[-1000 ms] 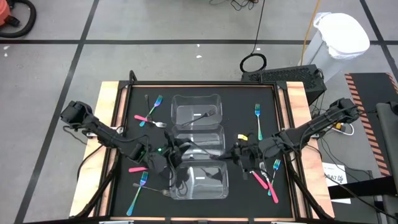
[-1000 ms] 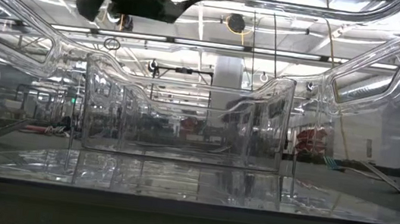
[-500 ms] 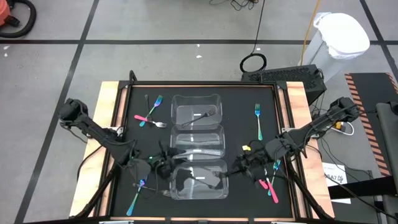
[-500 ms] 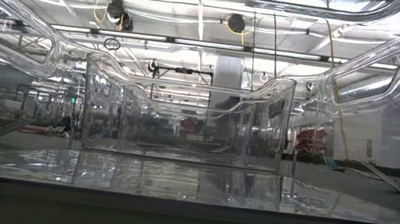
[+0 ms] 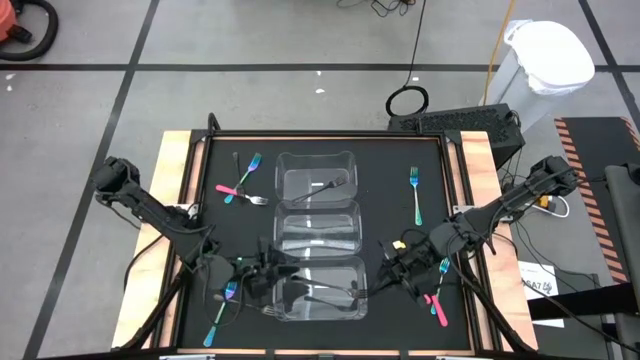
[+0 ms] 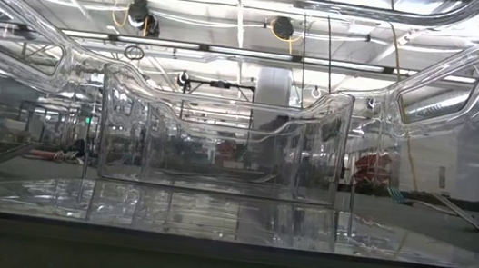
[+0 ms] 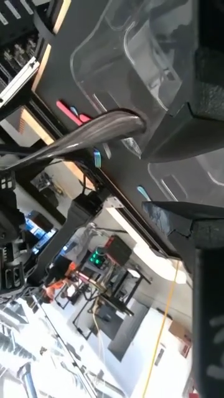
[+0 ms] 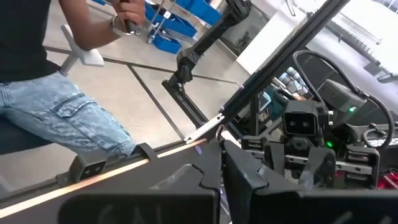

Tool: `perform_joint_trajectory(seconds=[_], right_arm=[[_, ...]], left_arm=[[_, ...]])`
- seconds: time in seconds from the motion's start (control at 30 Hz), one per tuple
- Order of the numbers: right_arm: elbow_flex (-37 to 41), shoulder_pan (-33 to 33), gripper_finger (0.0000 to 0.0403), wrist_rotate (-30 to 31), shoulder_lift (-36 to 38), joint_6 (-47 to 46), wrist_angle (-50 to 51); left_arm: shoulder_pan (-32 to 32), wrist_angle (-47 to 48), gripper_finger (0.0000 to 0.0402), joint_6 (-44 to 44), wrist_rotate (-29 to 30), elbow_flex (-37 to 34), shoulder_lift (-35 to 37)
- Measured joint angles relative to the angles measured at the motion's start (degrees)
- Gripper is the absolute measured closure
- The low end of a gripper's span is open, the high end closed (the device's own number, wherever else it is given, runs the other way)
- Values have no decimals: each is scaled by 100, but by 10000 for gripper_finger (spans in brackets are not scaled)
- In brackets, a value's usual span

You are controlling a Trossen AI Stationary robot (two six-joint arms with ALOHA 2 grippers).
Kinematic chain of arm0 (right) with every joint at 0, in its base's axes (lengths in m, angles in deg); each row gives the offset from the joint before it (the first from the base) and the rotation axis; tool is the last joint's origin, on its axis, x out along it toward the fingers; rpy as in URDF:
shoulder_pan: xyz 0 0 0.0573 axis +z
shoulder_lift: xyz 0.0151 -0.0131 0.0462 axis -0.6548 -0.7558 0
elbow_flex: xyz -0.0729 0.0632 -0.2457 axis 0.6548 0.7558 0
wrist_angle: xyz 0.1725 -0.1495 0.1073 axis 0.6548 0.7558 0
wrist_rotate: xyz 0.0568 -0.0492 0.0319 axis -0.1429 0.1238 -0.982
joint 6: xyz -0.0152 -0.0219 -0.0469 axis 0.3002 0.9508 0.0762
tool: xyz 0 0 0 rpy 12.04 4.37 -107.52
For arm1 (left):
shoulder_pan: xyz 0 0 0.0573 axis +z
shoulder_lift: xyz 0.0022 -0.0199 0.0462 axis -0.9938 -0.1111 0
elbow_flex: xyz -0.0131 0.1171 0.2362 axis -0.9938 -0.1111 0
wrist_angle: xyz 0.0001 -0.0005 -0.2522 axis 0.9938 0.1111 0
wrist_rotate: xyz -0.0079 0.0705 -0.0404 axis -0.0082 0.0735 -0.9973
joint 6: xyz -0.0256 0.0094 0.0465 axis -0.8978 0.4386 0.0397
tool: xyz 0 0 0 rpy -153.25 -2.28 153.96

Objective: Sort silverware by color (type)
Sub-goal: Put the top right black fork into the top transparent bin

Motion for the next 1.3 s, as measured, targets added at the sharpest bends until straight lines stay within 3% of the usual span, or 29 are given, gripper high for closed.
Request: perform_joint_trajectory(seconds=[0.23, 0.53, 1.3], right_arm=[[0, 11, 403, -508, 0, 65, -163], [2, 15, 403, -575, -2, 100, -324], [4, 11, 403, -322, -4, 100, -383]], left_arm=[[2, 154, 290, -64, -216, -7, 5], [33, -641, 290, 154, -1454, -15, 26], [59, -941, 290, 179, -1924, -15, 24]])
